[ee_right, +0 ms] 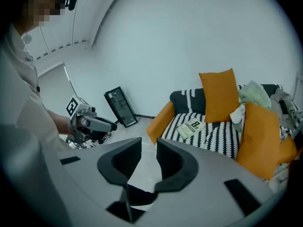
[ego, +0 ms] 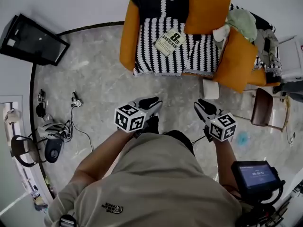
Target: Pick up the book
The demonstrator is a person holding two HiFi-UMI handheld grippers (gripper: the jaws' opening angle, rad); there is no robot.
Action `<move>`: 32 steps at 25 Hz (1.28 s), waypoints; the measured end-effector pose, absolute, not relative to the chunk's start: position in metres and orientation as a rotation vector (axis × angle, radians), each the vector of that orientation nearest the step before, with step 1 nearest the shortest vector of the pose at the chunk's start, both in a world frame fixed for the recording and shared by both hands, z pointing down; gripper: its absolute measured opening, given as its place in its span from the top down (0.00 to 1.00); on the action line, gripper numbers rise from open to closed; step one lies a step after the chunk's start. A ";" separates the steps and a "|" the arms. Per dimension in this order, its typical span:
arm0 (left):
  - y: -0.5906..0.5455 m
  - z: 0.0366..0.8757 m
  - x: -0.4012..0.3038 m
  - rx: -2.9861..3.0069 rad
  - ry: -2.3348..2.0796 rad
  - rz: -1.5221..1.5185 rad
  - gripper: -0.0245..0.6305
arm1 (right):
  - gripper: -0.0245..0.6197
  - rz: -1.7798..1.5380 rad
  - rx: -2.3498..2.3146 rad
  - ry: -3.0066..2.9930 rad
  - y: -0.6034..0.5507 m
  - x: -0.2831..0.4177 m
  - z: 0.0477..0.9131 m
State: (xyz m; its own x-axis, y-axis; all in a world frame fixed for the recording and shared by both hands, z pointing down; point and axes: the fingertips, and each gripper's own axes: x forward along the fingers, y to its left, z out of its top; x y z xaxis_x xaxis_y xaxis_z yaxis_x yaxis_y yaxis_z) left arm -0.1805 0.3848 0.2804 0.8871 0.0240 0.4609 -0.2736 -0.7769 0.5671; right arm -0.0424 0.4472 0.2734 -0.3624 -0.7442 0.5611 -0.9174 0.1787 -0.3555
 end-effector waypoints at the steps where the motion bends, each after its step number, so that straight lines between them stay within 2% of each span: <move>1: 0.370 0.283 -0.176 2.385 -0.171 0.592 0.84 | 0.80 0.954 1.590 -2.192 0.429 -0.038 0.275; 7: 0.286 0.323 -0.144 2.308 -0.187 0.613 0.83 | 0.80 0.973 1.533 -2.158 0.329 0.000 0.313; 13: 0.252 0.345 -0.138 2.251 -0.285 0.600 0.83 | 0.80 0.994 1.473 -2.166 0.269 0.028 0.338; 20: 0.172 0.422 -0.077 2.039 -0.451 0.573 0.81 | 0.80 1.108 1.285 -2.157 0.148 0.113 0.436; 32: 0.080 0.580 -0.017 1.808 -0.716 0.619 0.78 | 0.79 1.124 0.986 -2.121 0.000 0.194 0.600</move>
